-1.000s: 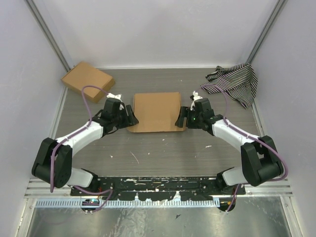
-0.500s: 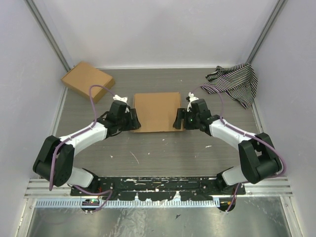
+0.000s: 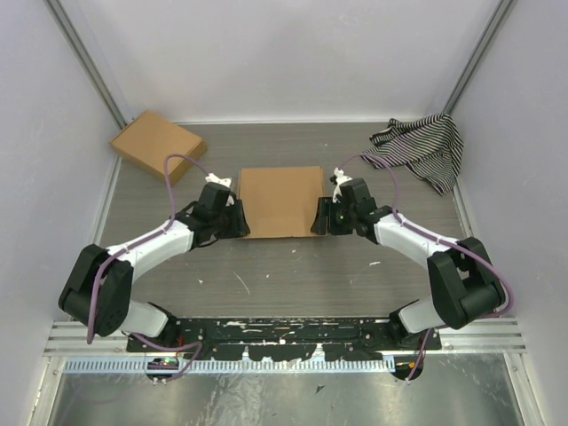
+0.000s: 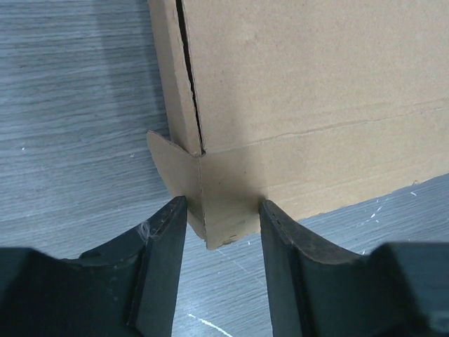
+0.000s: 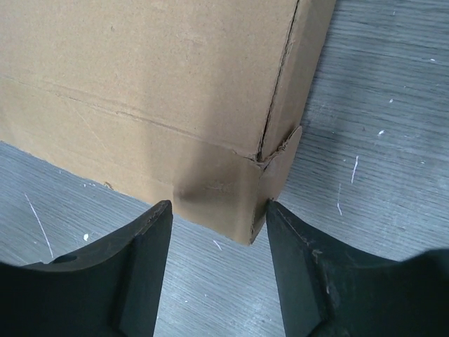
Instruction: Fold the paper box
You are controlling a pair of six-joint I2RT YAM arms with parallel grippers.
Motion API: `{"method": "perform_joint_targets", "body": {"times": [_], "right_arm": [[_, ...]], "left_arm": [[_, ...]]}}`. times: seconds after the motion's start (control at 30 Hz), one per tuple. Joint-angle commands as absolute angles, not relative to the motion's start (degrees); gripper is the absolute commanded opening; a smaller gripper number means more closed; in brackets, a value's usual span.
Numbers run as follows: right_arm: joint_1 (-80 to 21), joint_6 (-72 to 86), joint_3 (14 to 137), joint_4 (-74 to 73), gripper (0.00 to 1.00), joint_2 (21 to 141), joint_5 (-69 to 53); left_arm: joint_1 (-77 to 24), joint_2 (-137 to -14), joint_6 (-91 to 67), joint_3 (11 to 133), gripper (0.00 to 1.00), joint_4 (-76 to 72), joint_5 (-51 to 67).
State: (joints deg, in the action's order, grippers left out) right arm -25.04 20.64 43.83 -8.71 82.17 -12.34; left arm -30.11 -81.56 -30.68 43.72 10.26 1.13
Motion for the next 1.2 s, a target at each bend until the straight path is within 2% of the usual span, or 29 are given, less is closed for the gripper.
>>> {"method": "perform_joint_targets", "body": {"times": [0.0, 0.1, 0.17, 0.27, 0.43, 0.67, 1.17], "right_arm": [[-25.41, 19.78, 48.28, -10.75, 0.59, 80.78, -14.07], [-25.40, 19.78, 50.54, -14.29, 0.54, 81.08, -13.81], [-25.41, 19.59, 52.48, -17.04, 0.47, 82.10, -14.04], [-25.42, 19.60, 54.36, -19.46, 0.44, 83.67, -15.04], [-25.43, 19.87, 55.85, -21.78, 0.43, 84.24, -15.82], [-24.42, 19.82, 57.86, -26.01, 0.47, 84.01, -17.13], [-22.94, 19.95, 59.88, -29.44, 0.50, 83.84, -22.42]], "left_arm": [[-30.23, -78.90, -30.80, 46.84, 0.50, 14.48, 2.08], [-30.24, -78.68, -30.64, 49.17, 0.47, 17.76, 2.45], [-30.23, -78.97, -30.66, 50.78, 0.45, 20.25, 2.39], [-30.23, -79.55, -30.57, 52.81, 0.45, 23.08, 2.91], [-30.23, -79.88, -30.42, 54.84, 0.45, 26.28, 2.99], [-30.24, -81.35, -29.56, 56.63, 0.48, 29.95, 3.16], [-30.24, -82.03, -30.32, 58.18, 0.48, 31.72, 6.18]]}}
